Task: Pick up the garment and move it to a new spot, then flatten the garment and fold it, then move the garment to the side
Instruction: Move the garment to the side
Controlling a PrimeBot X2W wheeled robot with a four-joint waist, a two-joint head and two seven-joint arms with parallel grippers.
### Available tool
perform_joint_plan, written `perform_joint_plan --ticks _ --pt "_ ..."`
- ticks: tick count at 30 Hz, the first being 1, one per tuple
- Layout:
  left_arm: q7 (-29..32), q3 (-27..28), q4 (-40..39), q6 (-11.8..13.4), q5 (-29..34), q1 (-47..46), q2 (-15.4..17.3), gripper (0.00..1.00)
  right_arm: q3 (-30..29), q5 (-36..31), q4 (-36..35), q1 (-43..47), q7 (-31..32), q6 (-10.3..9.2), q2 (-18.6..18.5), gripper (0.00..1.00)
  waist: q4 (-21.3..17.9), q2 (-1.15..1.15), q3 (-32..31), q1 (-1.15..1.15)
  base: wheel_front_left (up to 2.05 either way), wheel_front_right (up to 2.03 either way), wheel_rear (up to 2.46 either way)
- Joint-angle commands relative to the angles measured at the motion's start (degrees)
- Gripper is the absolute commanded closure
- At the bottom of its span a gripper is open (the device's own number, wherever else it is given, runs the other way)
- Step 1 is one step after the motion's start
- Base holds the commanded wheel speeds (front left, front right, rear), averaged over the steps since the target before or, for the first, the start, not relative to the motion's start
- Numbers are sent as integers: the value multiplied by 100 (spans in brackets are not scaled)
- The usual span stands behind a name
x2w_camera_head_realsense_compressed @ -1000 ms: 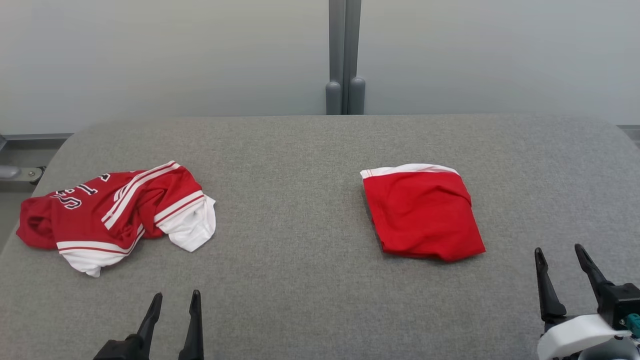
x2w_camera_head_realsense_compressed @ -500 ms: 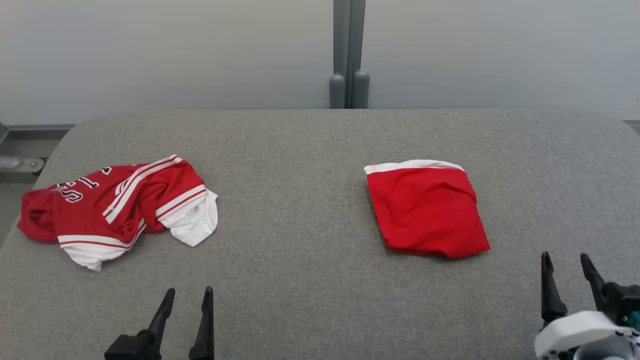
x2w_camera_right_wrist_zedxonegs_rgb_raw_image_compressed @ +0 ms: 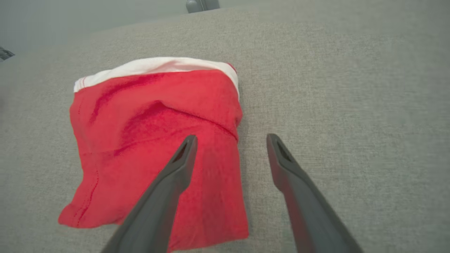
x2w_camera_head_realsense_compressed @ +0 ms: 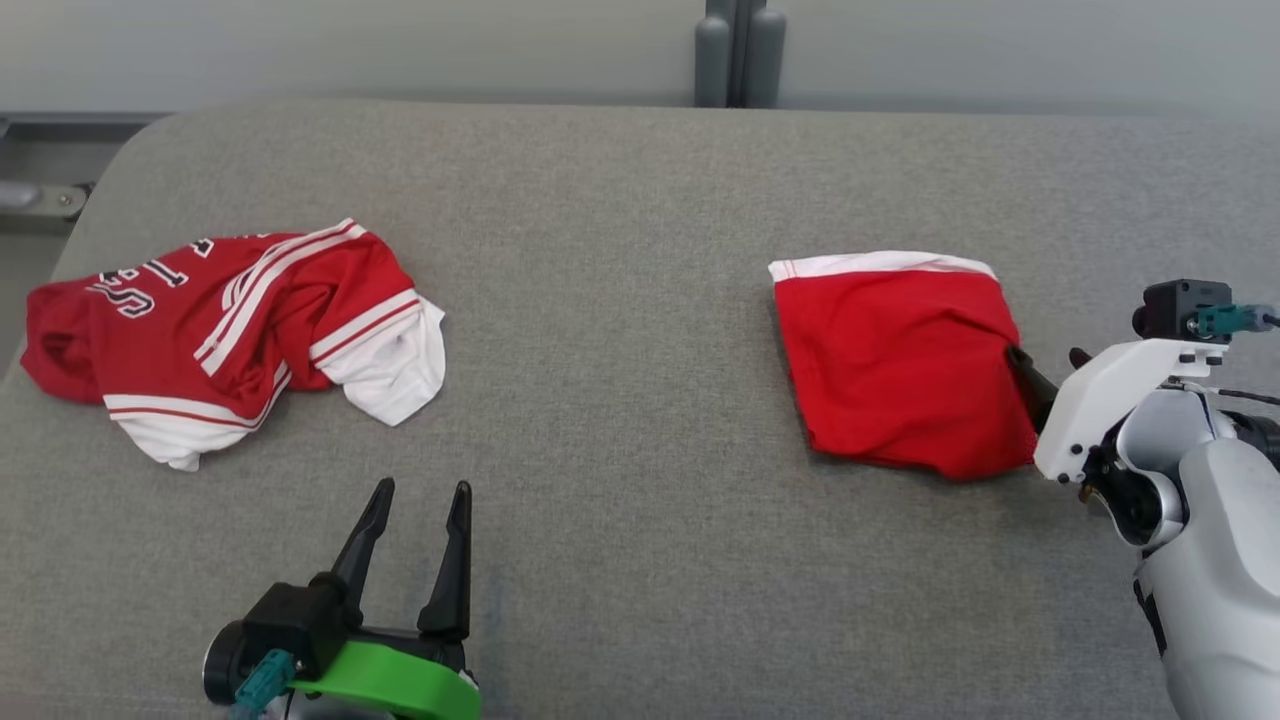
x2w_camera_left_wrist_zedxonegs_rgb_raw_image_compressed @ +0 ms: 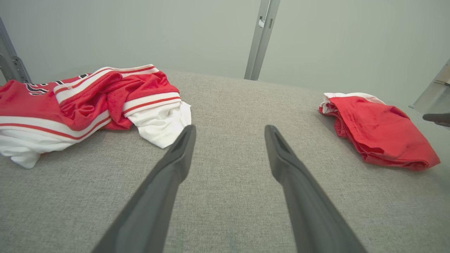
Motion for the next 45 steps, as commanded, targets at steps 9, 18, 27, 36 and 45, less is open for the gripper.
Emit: perform_joint_plan --ticks 9,18,27,36,45 --pt "-1 -82 -2 -15 10 -322 -18 0 -161 410 1102 -697 287 0 53 0 539 0 613 0 0 0 0" --pt "-1 -45 -104 -15 88 -400 32 0 57 921 1483 -1061 173 1 225 100 114 0 712 0 0 0 0" --pt "-1 -203 -443 -15 113 -598 122 0 446 955 1347 -1392 151 -4 -507 100 -850 0 1031 0 0 0 0" --pt "-1 -449 -503 -15 116 -986 339 0 351 259 1531 -1975 -230 -3 -1396 100 -1249 0 1565 0 0 0 0" --pt "-1 -386 -632 -15 50 -972 452 0 278 -384 1994 -2285 -621 -4 -1890 100 -1126 0 1737 0 0 0 0"
